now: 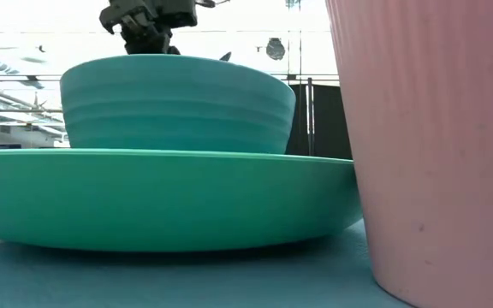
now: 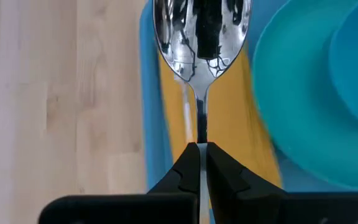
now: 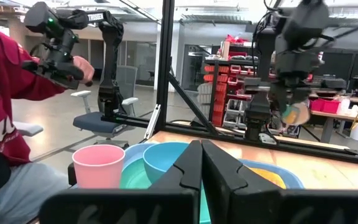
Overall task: Set up tray
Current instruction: Put the orange spoon to the right of the orange fork on the napkin on the blue serving tray
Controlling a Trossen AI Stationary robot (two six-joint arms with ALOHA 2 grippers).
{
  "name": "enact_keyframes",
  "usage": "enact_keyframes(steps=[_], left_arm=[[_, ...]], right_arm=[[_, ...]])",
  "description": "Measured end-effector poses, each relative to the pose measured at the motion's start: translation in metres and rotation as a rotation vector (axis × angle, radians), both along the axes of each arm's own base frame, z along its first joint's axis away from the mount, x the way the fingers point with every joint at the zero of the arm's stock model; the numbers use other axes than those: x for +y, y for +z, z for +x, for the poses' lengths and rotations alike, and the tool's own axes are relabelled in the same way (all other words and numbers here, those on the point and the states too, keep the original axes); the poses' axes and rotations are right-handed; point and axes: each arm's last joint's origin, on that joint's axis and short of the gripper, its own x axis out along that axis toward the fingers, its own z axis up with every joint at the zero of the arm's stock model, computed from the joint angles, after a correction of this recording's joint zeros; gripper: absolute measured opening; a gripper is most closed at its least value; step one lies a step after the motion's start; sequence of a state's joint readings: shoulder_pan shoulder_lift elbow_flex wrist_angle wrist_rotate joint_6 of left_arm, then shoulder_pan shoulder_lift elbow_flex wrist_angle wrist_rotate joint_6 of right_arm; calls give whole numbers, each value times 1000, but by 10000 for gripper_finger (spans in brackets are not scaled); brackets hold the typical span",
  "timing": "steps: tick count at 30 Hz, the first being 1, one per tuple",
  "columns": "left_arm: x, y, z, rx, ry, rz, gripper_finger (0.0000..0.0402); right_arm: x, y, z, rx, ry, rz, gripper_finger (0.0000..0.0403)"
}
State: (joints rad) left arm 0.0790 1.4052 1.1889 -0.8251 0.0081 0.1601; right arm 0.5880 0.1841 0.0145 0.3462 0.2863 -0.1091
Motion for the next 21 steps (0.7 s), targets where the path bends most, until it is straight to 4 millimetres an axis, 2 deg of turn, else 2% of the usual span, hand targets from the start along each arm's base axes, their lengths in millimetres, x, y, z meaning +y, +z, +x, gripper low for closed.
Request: enact_keyframes(steps=[4, 8, 16, 21], left_arm=[[14, -6, 5, -1, -20, -44, 9], [21, -26, 15, 72, -54, -102, 9], [21, -59, 33, 158, -149, -213, 9], [22, -75, 39, 208, -171, -222, 9]], right_arm=[[0, 0, 0, 0, 0, 0, 0], [0, 0, 0, 0, 0, 0, 0], [0, 0, 0, 4, 0, -2, 0], [0, -1, 0, 5, 0, -3, 0]])
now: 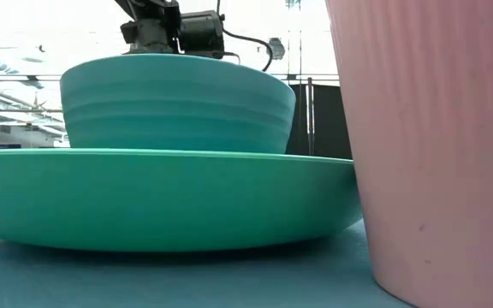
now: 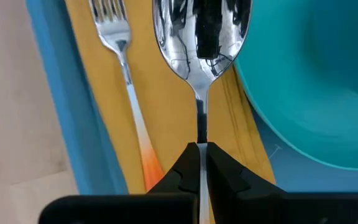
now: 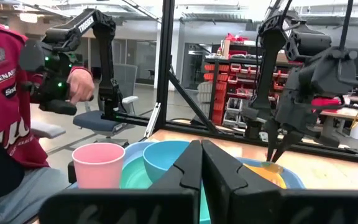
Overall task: Set up tray
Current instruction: Put the orange spoon to the right of the orange fork on the napkin on the blue serving tray
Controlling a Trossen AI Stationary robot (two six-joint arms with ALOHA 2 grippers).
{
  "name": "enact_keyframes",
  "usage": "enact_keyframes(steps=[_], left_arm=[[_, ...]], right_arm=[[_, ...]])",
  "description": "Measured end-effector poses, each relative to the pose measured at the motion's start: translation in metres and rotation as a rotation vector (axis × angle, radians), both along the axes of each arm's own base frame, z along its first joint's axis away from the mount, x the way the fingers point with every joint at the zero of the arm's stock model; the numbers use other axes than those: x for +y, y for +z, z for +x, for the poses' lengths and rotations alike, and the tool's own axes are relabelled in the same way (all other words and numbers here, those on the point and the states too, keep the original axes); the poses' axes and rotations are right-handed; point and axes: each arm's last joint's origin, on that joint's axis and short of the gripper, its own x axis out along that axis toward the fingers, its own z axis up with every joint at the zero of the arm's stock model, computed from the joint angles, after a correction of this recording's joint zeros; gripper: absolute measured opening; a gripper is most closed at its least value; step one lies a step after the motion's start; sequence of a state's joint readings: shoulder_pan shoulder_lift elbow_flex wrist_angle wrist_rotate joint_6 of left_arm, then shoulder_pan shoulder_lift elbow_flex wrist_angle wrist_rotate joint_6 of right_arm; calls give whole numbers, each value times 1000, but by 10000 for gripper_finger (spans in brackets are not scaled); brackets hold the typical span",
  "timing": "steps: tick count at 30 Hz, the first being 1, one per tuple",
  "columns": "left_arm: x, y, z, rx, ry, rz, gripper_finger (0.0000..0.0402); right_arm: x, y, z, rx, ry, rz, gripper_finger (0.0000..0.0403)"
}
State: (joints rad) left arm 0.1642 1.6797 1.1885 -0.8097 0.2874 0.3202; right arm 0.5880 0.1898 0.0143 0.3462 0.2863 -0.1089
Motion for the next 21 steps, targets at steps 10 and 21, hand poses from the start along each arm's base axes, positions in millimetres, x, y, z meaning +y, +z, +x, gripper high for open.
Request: enact_keyframes(steps=[10, 21], left_arm=[[1, -11, 13, -33, 50, -39, 9], [-6, -13, 16, -31, 66, -53, 9]], right_arm=[[0, 0, 0, 0, 0, 0, 0], [0, 0, 0, 0, 0, 0, 0]])
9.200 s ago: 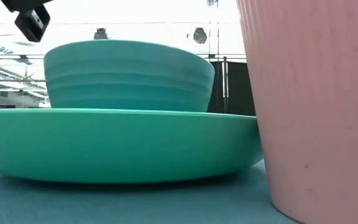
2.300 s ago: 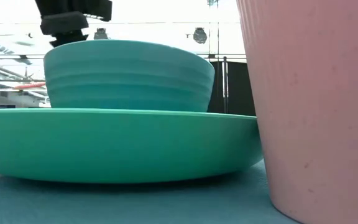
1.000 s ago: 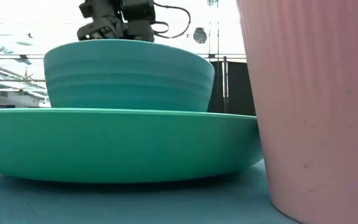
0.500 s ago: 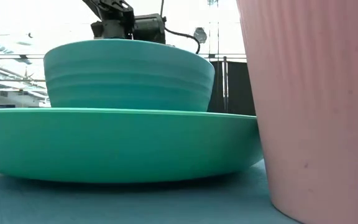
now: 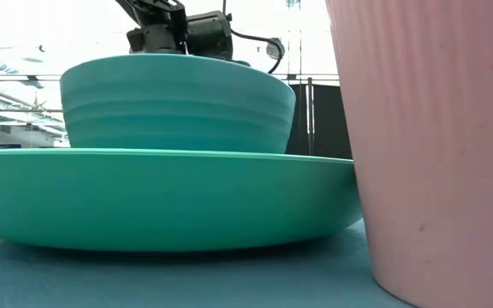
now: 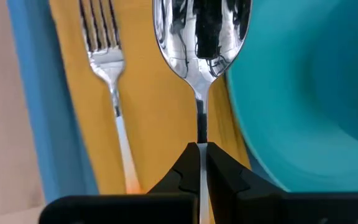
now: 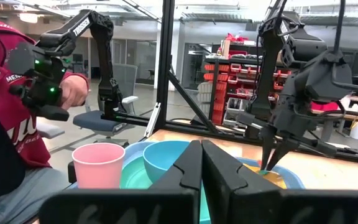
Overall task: Set up tray
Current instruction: Put the orange spoon to the right of the orange fork on the napkin on the blue serving tray
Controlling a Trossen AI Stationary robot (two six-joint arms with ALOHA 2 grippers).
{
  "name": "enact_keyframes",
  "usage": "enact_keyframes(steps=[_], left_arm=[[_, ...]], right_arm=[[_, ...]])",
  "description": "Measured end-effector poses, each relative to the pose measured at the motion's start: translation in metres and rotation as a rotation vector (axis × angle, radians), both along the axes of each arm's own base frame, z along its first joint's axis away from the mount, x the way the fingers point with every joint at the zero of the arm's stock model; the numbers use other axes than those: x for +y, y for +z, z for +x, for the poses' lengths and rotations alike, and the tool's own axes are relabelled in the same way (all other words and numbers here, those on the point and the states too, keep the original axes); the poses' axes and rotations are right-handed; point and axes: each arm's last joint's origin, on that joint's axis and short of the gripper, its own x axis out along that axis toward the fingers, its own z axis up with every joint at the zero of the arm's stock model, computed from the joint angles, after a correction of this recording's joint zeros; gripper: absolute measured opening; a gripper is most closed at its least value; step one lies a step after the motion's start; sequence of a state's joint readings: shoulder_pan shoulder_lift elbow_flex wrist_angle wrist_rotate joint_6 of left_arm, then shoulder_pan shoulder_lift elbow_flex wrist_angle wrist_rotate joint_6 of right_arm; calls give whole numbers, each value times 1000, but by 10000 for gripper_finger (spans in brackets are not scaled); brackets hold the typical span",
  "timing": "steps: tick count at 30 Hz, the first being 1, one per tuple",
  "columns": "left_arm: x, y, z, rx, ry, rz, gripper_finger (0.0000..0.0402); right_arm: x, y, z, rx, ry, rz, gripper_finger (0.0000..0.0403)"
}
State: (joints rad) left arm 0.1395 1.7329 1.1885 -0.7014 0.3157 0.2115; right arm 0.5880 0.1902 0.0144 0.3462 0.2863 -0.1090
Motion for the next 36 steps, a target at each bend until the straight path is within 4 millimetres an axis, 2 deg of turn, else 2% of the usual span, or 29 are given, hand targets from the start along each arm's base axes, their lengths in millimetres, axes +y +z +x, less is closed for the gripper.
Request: enact_keyframes(steps=[7, 19, 36], left_arm=[[-7, -6, 5, -5, -35, 21, 9], [-4, -32, 11, 71, -50, 58, 9], [-2, -31, 15, 13, -79, 112, 11]], right_arm=[[0, 0, 0, 0, 0, 0, 0], [0, 0, 0, 2, 0, -1, 0], [0, 0, 0, 2, 0, -2, 0]])
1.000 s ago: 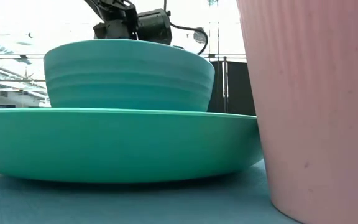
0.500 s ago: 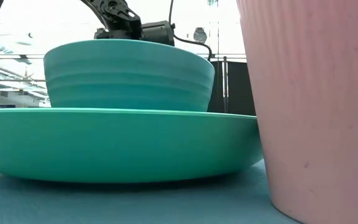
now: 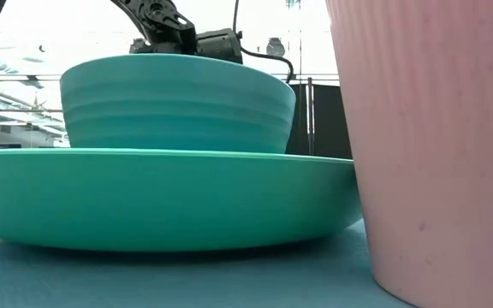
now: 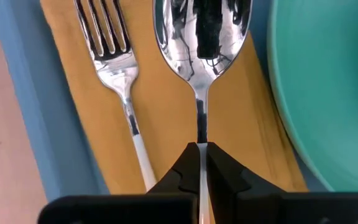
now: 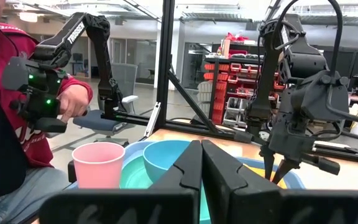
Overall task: Set up tray
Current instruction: Put the orange spoon to the right of the orange fork on the napkin on the blue serving tray
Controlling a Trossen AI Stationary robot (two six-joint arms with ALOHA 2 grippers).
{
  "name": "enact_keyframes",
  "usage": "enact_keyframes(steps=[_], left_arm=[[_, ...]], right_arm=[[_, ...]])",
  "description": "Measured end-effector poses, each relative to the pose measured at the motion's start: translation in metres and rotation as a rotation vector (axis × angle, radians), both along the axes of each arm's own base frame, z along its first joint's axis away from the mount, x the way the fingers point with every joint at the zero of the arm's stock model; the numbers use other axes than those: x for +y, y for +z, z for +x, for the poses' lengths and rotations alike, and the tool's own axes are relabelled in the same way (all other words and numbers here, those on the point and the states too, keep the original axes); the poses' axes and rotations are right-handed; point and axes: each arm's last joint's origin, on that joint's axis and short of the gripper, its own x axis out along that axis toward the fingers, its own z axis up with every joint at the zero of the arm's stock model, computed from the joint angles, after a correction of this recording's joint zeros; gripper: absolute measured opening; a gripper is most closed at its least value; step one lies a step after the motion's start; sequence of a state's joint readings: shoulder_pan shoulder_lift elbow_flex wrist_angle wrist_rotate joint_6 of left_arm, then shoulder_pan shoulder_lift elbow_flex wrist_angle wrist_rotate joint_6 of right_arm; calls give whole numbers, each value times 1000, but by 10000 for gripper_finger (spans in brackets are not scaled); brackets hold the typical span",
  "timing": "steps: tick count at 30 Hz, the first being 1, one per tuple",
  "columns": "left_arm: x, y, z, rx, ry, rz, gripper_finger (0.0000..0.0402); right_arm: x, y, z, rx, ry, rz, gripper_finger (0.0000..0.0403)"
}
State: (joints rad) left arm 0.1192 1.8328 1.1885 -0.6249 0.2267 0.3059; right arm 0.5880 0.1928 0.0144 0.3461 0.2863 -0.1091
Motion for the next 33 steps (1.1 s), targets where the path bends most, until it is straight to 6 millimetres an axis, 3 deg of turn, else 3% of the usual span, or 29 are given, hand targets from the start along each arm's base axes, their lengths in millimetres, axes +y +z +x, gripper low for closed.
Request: enact_keyframes(steps=[16, 23, 30, 33], left_arm=[[0, -1, 3, -23, 7, -8, 8], [0, -2, 3, -14, 16, -12, 34], [0, -2, 3, -18, 9, -9, 8], [0, -2, 3, -19, 9, -9, 20]], right_arm=[[0, 0, 0, 0, 0, 0, 0], [0, 0, 0, 0, 0, 0, 0], [0, 0, 0, 0, 0, 0, 0], [0, 0, 0, 0, 0, 0, 0]])
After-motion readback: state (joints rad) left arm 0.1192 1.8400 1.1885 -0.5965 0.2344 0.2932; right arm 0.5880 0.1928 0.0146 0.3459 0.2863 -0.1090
